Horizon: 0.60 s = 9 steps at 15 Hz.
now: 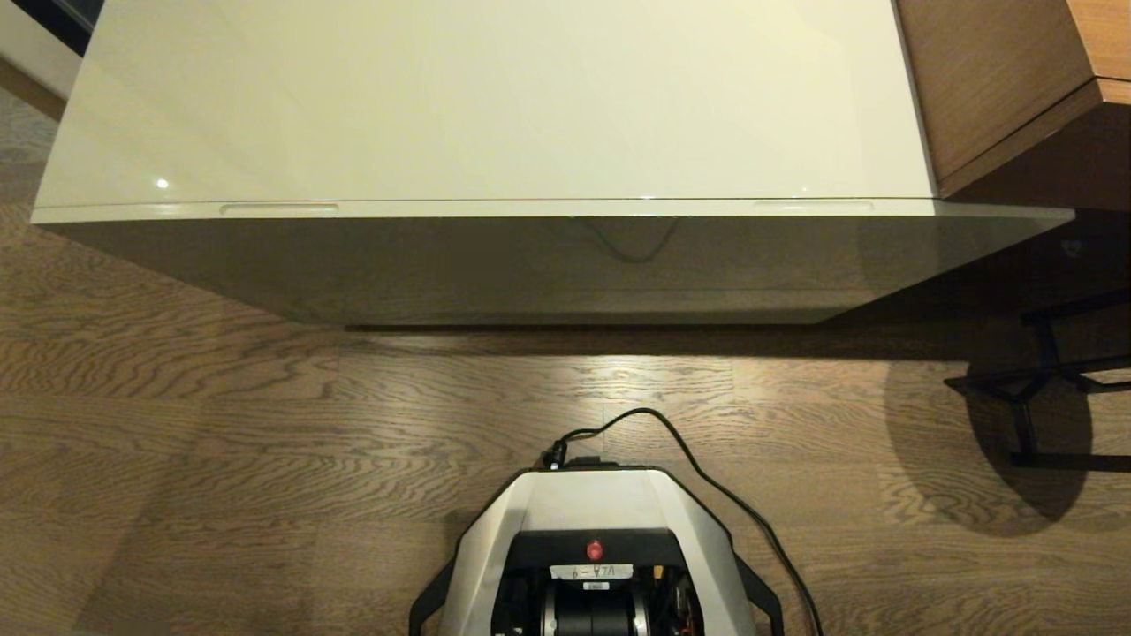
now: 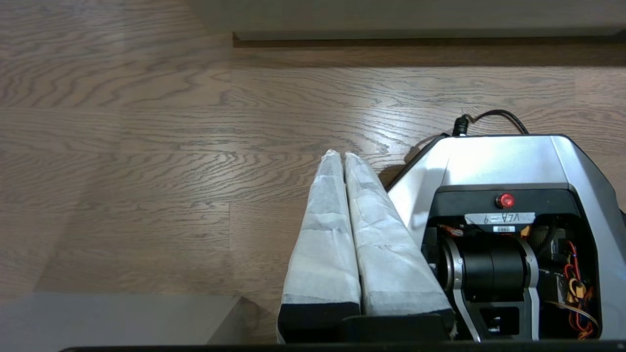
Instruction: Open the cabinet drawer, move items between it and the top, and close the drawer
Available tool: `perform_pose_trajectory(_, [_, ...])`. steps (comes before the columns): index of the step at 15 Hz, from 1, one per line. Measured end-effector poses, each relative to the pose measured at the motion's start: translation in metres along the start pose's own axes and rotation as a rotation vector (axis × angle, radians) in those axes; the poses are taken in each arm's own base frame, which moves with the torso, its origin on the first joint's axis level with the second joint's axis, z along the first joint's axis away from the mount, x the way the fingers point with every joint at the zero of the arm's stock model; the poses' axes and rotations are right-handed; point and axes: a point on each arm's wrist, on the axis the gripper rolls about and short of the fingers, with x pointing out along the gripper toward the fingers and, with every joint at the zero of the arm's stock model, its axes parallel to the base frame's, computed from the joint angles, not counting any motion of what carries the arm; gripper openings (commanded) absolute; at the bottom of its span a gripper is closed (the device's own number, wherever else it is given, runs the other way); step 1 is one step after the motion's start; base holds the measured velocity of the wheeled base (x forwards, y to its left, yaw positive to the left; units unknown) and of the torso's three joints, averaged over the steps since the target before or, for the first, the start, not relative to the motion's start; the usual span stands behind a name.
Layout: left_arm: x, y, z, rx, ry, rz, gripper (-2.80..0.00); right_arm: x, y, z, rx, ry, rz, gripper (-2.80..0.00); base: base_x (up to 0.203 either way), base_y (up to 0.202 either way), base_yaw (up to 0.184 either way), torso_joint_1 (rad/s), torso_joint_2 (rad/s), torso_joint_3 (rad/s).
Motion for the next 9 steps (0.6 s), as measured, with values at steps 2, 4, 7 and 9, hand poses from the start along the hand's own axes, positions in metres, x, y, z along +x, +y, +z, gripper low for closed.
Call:
perform_pose_trajectory(2, [0.0000,0.0000,0.0000,0.000,0.000,-0.001,-2.80,0.0000,0.0000,0.0000,0.000,0.000,0.000,-2.80,0.000,0.000,0.000,0.000,0.00,0.000])
perform_pose_trajectory(4, [0.0000,0.0000,0.0000,0.000,0.000,0.000,-2.80,0.0000,0.0000,0.0000,-0.001,0.000,-0.001,-2.80,0.000,0.000,0.000,0.000,0.00,0.000])
perform_pose_trajectory(7, [0.0000,0.0000,0.0000,0.000,0.000,0.000,-2.80,0.0000,0.0000,0.0000,0.000,0.000,-0.001,-2.80,0.000,0.000,0.000,0.000,0.00,0.000])
perform_pose_trajectory(9, [0.0000,0.0000,0.0000,0.000,0.000,0.000,-2.80,0.0000,0.0000,0.0000,0.000,0.000,-0.001,-2.80,0.000,0.000,0.000,0.000,0.00,0.000])
